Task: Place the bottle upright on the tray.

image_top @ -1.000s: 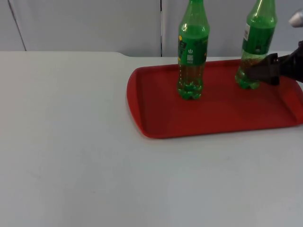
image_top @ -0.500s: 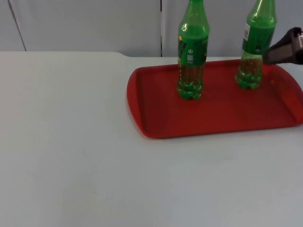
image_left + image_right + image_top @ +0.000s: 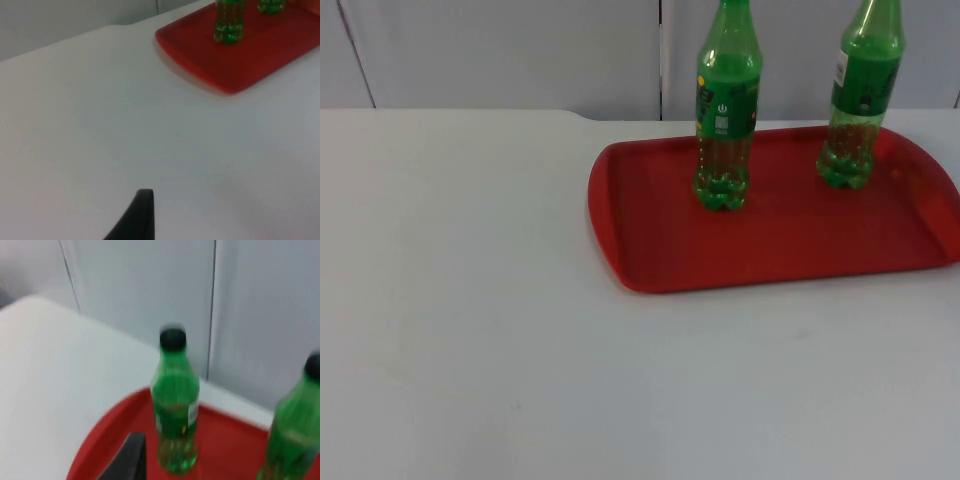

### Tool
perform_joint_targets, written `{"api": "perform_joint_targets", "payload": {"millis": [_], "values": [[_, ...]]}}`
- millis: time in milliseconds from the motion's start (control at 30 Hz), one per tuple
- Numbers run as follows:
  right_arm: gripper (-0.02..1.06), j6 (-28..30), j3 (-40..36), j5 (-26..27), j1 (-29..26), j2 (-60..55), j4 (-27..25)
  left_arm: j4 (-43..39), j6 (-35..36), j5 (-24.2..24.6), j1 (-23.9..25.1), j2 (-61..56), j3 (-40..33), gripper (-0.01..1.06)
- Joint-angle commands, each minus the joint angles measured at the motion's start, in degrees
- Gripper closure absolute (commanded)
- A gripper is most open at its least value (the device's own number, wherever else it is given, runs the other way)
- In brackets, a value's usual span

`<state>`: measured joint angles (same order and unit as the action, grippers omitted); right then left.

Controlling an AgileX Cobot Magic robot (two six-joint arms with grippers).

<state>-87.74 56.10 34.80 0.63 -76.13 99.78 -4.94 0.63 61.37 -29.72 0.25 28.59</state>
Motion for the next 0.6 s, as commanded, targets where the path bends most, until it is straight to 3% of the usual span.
{"api": "perform_joint_targets", "payload": {"millis": [0, 100, 300, 433, 567], "values": [[-0.01, 1.3, -0.3, 1.0, 0.0, 4.5, 0.2, 0.4, -0.1, 0.2, -0.2, -0.2, -0.3, 0.00], [-0.01, 0.0, -0.3, 0.9, 0.0, 8.5, 0.2, 0.4, -0.1, 0.2, -0.2, -0.2, -0.3, 0.00], [-0.01, -8.4, -0.6, 0.8, -0.1, 13.8, 0.2, 0.3, -0.1, 0.2, -0.2, -0.2, -0.3, 0.00], [-0.01, -7.6, -0.8, -3.0, -0.1, 14.3, 0.2, 0.3, -0.1, 0.2, -0.2, -0.2, -0.3, 0.00], [-0.01, 3.1, -0.8, -20.6, -0.1, 14.3, 0.2, 0.4, -0.1, 0.2, -0.2, -0.2, -0.3, 0.00]]}}
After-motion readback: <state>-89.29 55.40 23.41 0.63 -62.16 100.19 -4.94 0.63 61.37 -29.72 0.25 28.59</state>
